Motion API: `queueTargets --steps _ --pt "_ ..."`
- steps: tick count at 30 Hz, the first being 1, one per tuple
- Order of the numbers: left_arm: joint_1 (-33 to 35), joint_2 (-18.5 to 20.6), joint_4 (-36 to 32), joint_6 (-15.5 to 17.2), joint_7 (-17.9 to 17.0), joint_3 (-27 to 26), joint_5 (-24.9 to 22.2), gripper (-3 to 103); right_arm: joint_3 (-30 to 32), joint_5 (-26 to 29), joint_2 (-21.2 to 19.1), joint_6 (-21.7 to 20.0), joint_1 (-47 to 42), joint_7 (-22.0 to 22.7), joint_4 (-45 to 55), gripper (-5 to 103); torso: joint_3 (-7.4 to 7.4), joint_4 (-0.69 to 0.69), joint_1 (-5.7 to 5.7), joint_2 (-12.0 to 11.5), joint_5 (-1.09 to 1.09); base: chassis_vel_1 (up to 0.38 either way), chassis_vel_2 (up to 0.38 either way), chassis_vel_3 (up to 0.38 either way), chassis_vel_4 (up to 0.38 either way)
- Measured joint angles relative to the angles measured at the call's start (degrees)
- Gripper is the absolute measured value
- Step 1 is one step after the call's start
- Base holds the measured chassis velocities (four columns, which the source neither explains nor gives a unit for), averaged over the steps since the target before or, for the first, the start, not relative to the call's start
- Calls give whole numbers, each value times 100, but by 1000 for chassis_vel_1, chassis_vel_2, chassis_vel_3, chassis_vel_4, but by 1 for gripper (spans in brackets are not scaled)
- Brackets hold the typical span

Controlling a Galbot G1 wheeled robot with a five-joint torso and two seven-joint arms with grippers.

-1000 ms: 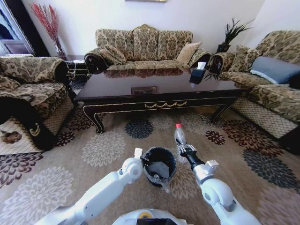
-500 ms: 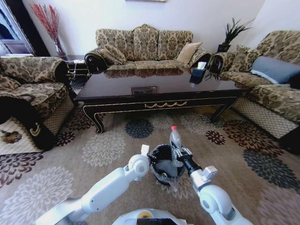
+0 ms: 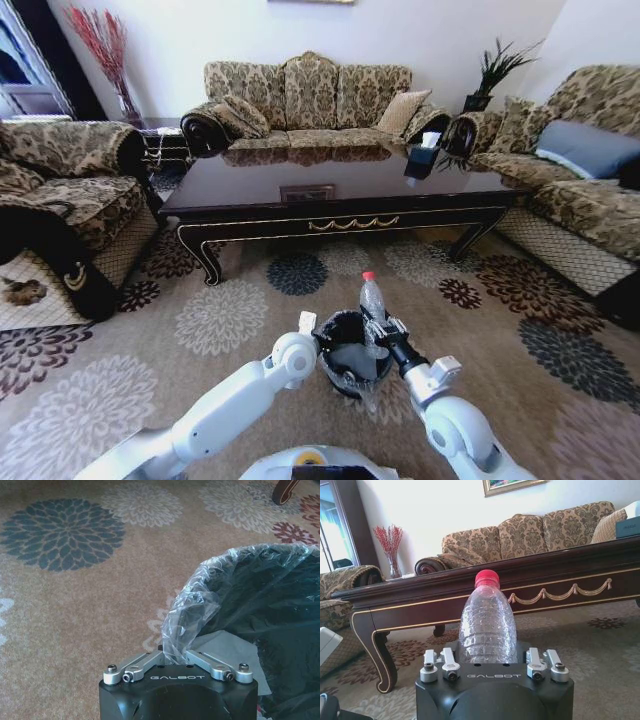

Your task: Move to the front of the table and pick up the trash from the floor, then place it into the trash bin.

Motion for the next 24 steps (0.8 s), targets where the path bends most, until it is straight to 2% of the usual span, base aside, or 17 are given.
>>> queueTargets --steps 1,2,5,6,8,11,18,19,20,24 --pt "-2 1 1 0 -2 -3 1 0 2 -2 4 -3 -8 -5 4 61 0 0 0 0 0 0 0 0 0" --pt "-5 5 2 0 -2 -8 0 0 3 -8 11 -3 -19 -12 6 67 0 0 0 0 0 0 0 0 0" --pt "-7 25 2 0 -2 -23 1 0 5 -22 21 -4 -36 -21 7 72 0 0 0 0 0 0 0 0 0" --pt "-5 41 2 0 -4 -36 3 0 5 -33 28 -4 -44 -24 7 83 0 0 0 0 0 0 0 0 0" --pt "2 53 2 0 -5 -48 4 0 5 -46 33 -3 -48 -27 7 83 0 0 0 0 0 0 0 0 0" --pt "46 79 -18 3 -6 -93 13 0 4 -85 55 -4 -58 -37 7 97 0 0 0 0 0 0 0 0 0" --pt "149 227 -137 6 -9 -269 22 0 49 -127 70 5 -74 -42 26 100 0 0 0 0 0 0 0 0 0" --pt "184 263 -168 5 -12 -359 22 0 77 -127 70 11 -74 -43 38 100 0 0 0 0 -1 0 0 0 0" --pt "307 349 -248 -72 -120 -677 22 0 152 -127 64 41 -82 -42 55 100 0 -1 0 0 -1 0 0 0 0" --pt "465 470 -305 -127 -261 -1090 -45 0 195 -140 62 85 -112 -40 57 100 0 0 0 0 -1 0 0 0 0"
